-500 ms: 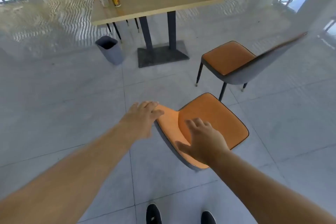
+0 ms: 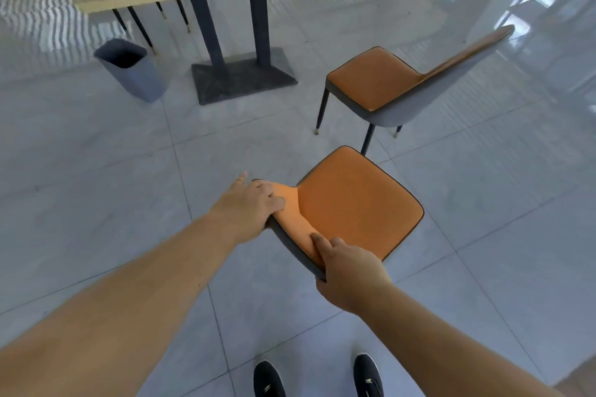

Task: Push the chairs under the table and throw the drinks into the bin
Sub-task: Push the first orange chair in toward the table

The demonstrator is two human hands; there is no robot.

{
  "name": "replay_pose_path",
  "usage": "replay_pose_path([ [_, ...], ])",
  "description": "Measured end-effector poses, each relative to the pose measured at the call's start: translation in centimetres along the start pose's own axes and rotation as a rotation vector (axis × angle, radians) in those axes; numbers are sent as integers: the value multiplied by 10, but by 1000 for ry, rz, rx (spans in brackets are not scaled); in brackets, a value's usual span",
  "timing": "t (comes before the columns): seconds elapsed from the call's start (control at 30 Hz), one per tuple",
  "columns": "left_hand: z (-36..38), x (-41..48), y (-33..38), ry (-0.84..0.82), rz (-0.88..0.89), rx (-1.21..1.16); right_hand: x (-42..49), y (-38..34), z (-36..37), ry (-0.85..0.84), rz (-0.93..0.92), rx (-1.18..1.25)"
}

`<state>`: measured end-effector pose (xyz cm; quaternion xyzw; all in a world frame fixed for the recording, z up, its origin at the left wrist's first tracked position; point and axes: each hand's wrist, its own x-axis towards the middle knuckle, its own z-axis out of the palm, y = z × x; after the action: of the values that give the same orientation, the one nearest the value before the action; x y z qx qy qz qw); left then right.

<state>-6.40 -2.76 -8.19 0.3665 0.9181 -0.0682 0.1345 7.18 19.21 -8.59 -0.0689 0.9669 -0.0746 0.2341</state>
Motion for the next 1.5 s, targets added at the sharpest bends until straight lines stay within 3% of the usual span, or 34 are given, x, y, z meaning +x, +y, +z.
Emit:
replay_pose_path([
  [0.23,7,-52,13,-35,-56,10,-11,-3,-2,-49,-132,-77],
  [0.53,26,-116,60,-140,-235,-185,-15,17,-16,-47,-356,-226],
  [1.03,4,-104,118,-198,-548,-207,18,54,-34,10,-483,-278],
  [1.5,18,-70,13,-88,-507,-376,112,27,-75,34,-428,-272],
])
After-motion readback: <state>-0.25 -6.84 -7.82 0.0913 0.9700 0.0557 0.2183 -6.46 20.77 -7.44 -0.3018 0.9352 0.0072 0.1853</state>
